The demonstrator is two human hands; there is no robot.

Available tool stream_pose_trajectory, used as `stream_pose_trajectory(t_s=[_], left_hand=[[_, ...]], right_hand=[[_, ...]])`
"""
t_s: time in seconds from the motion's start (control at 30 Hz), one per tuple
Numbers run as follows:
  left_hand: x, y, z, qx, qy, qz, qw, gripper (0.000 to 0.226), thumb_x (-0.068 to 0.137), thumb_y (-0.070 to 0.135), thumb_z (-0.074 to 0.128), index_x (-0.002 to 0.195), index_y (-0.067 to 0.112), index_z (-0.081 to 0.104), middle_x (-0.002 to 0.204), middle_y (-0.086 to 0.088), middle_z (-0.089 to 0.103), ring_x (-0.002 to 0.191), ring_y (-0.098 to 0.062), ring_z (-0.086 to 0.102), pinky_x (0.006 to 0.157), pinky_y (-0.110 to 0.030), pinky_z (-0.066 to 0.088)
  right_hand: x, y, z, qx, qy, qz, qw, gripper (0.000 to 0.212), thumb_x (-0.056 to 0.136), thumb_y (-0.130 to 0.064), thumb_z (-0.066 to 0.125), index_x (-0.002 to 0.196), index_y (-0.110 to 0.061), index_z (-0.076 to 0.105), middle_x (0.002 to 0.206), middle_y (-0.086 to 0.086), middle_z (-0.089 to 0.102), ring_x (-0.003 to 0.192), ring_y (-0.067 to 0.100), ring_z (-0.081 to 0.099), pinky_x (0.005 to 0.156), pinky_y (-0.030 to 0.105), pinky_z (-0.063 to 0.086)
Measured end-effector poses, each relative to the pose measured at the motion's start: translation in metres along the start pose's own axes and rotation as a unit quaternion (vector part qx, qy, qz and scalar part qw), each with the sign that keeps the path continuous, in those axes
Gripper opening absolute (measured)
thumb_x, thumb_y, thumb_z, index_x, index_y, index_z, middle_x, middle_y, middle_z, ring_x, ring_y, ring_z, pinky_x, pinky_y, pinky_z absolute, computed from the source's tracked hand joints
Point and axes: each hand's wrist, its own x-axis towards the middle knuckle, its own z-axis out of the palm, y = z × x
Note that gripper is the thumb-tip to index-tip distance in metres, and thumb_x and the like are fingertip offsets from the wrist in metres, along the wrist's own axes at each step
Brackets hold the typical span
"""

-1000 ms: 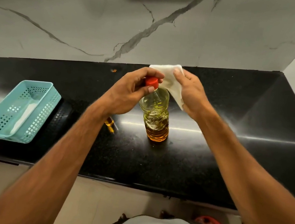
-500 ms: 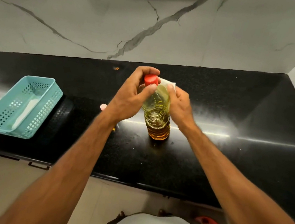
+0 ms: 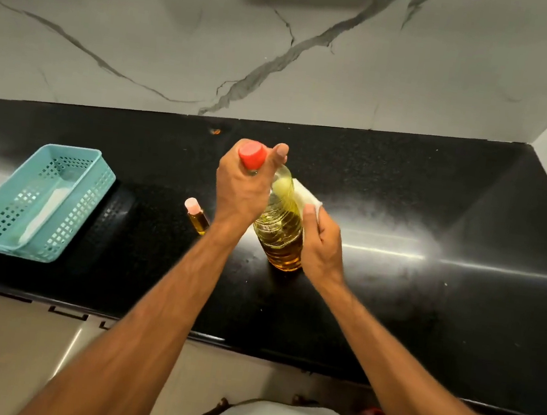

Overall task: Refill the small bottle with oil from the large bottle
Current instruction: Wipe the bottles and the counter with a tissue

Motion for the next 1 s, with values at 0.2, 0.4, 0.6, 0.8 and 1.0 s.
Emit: stream_pose_trajectory(t_s=[0.2,0.4,0.6,0.8,1.0], left_hand=[[0.009,0.031,-0.014,-0.033,-0.072,0.053,0.995,0.031,0.079,0.047,0.060,0.086,0.016,0.059,0.088,-0.001,0.073,0.085,-0.014,0.071,0.078,-0.031,0.058],[0.018,0.047,-0.029,-0.042,-0.111,0.070,0.990,0.047,0.078,0.045,0.057,0.094,0.000,0.061,0.088,0.006,0.071,0.083,-0.006,0.071,0.074,-0.020,0.055],[0.023,0.047,-0.034,-0.024,-0.131,0.079,0.988,0.051,0.080,0.046,0.055,0.096,-0.002,0.059,0.093,0.001,0.072,0.084,-0.008,0.071,0.075,-0.022,0.056],[0.025,0.045,-0.046,-0.034,-0.161,0.077,0.983,0.051,0.083,0.036,0.056,0.101,-0.012,0.056,0.095,-0.004,0.071,0.087,-0.005,0.071,0.077,-0.019,0.054],[0.025,0.047,-0.045,-0.053,-0.270,0.085,0.958,0.019,0.086,0.029,0.057,0.088,0.011,0.055,0.094,-0.008,0.070,0.095,-0.019,0.070,0.084,-0.032,0.057]], right_hand=[[0.017,-0.027,0.008,0.038,-0.020,-0.050,0.998,0.030,0.106,-0.021,0.036,0.110,-0.009,0.063,0.084,0.000,0.064,0.077,0.006,0.060,0.065,0.025,0.051],[0.009,0.000,-0.002,0.038,-0.003,0.051,0.998,0.031,0.106,-0.024,0.035,0.108,-0.016,0.064,0.093,-0.003,0.069,0.084,-0.003,0.064,0.073,0.016,0.051],[0.024,-0.041,0.013,0.033,-0.039,-0.053,0.997,0.031,0.106,-0.023,0.035,0.099,-0.010,0.062,0.078,-0.001,0.063,0.072,0.001,0.059,0.061,0.018,0.049],[0.016,0.009,-0.011,-0.019,-0.077,0.034,0.996,0.028,0.105,-0.020,0.038,0.102,-0.017,0.066,0.087,-0.002,0.068,0.080,0.000,0.063,0.075,0.026,0.054],[0.038,-0.024,0.003,0.047,-0.168,0.078,0.981,0.035,0.105,-0.025,0.039,0.099,-0.009,0.069,0.083,-0.005,0.071,0.081,0.004,0.064,0.075,0.022,0.052]])
